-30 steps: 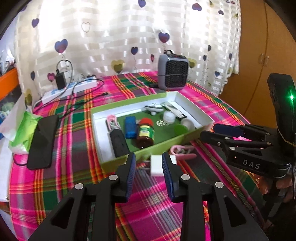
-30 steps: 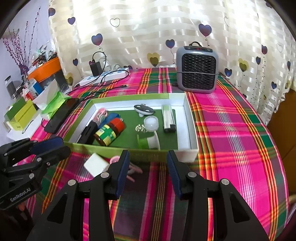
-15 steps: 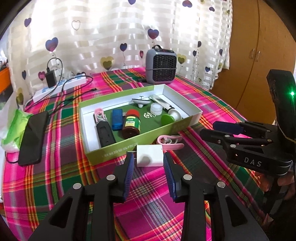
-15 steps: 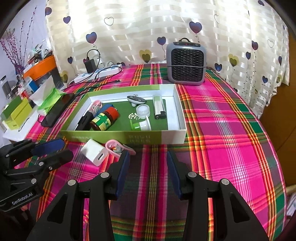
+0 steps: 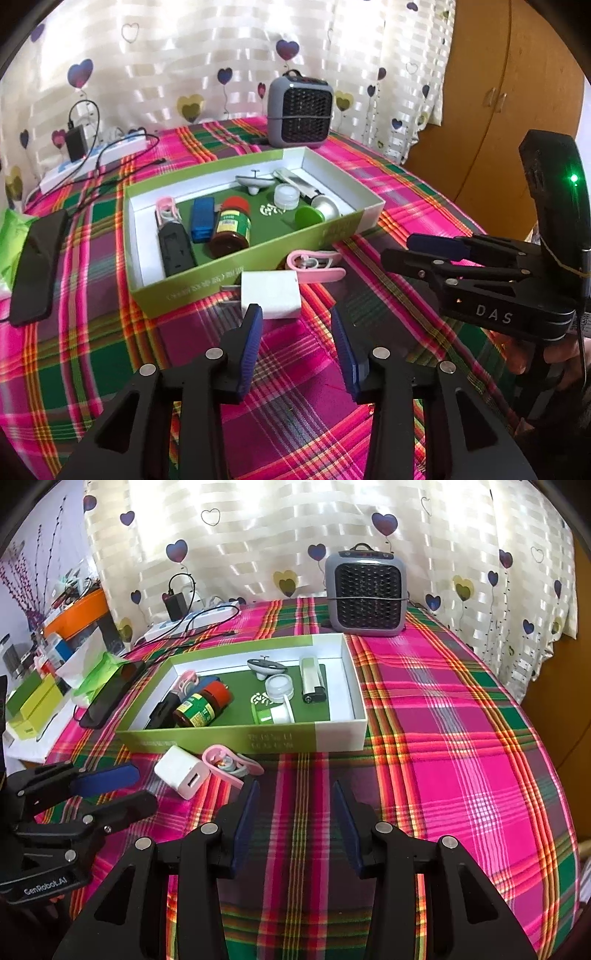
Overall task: Organize rigid objects
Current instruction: 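Move the left gripper toward the white charger while the right approaches the pink clip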
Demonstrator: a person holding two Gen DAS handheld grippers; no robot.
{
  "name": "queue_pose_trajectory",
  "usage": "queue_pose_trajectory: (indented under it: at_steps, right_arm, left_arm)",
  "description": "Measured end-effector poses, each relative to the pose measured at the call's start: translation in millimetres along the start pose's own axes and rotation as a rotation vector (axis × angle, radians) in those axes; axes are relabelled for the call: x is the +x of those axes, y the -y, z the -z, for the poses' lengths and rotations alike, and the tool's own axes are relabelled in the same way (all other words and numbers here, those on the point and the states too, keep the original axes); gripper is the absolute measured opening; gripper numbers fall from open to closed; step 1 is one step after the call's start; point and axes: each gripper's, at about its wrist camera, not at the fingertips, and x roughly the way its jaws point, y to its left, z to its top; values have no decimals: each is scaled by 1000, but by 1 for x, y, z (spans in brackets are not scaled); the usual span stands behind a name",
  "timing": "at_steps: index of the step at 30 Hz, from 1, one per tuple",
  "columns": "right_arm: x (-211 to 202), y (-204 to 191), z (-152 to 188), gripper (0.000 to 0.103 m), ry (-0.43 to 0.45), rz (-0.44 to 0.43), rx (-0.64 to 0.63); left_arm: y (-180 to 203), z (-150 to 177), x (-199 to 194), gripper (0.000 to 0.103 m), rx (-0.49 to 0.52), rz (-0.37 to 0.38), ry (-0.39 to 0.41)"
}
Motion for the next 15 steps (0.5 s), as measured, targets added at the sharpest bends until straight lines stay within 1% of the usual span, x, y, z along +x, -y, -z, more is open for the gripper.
queue_pose_trajectory:
  at_steps: [3, 9, 15]
  right_arm:
    - [0, 4, 1, 43, -3, -7, 6]
    - [4, 9, 2, 43, -10, -20, 14]
    - [11, 3, 0, 43, -23, -58, -9]
  left_arm:
    - [1, 0, 6, 38, -9, 4, -21]
    - [0, 0, 12, 38, -12, -24, -36]
    - [-12, 3, 15, 38, -64, -56, -58]
